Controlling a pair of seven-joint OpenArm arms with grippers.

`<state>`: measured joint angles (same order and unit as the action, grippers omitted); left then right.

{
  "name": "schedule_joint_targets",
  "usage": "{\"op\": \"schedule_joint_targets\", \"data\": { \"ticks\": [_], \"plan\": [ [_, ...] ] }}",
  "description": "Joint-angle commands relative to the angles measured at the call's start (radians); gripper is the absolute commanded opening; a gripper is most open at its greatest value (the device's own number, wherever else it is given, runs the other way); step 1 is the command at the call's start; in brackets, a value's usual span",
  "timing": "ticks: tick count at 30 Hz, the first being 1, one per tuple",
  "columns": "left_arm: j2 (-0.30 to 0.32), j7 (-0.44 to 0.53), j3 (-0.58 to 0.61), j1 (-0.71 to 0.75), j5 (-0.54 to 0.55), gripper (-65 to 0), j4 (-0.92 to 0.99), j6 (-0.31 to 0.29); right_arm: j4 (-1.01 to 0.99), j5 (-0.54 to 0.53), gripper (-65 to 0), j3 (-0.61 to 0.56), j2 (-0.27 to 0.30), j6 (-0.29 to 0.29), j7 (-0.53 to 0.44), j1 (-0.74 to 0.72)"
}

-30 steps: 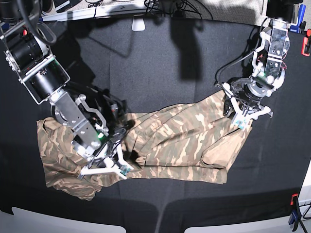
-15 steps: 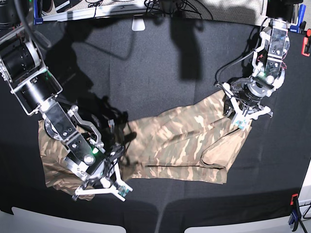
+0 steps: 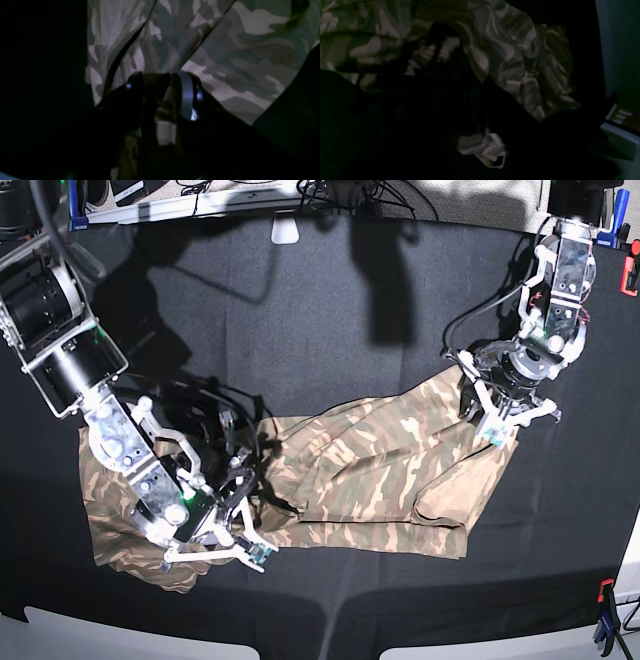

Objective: Layout the t-shirt on the table in an organized manner, then fold the t-shirt properly
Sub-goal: 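Grasp the bunched shirt edge with the right gripper and tug it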

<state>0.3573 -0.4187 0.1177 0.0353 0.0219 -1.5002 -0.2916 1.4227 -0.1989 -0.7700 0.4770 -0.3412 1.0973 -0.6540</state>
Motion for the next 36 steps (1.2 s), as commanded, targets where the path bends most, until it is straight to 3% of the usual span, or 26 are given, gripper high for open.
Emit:
{"op": "schedule_joint_targets", "data": {
  "ticks": [1, 8, 13, 22, 31, 33, 36],
  "plan": [
    [0.006, 0.024, -0.005, -0.016, 0.005, -45.4, -0.015, 0.005, 0.015, 0.012, -52.0, 0.011, 0.005, 0.001, -0.009, -0.035],
    [0.006, 0.023, -0.005, -0.016, 0.005, -45.4, -0.015, 0.005, 0.015, 0.02, -50.3, 0.011, 0.005, 0.002, -0.034, -0.038],
    [0.006, 0.023, -0.005, -0.016, 0.005, -45.4, -0.015, 0.005, 0.015, 0.096, -50.3, 0.017, 0.005, 0.028, -0.034, -0.044],
    [0.006, 0.024, -0.005, -0.016, 0.005, -45.4, -0.015, 0.005, 0.01, 0.057, -50.3, 0.121, 0.005, 0.027, -0.024, -0.043],
    [0.006, 0.023, -0.005, -0.016, 0.005, -45.4, -0.015, 0.005, -0.027, 0.057, -50.3, 0.124, 0.005, 0.026, -0.031, -0.041],
    [0.006, 0.024, -0.005, -0.016, 0.005, -45.4, -0.015, 0.005, -0.027, 0.057, -50.3, 0.124, 0.005, 0.013, -0.029, -0.04],
    [0.006, 0.023, -0.005, -0.016, 0.005, -45.4, -0.015, 0.005, -0.027, 0.057, -50.3, 0.124, 0.005, -0.056, -0.024, -0.041]
  ]
}}
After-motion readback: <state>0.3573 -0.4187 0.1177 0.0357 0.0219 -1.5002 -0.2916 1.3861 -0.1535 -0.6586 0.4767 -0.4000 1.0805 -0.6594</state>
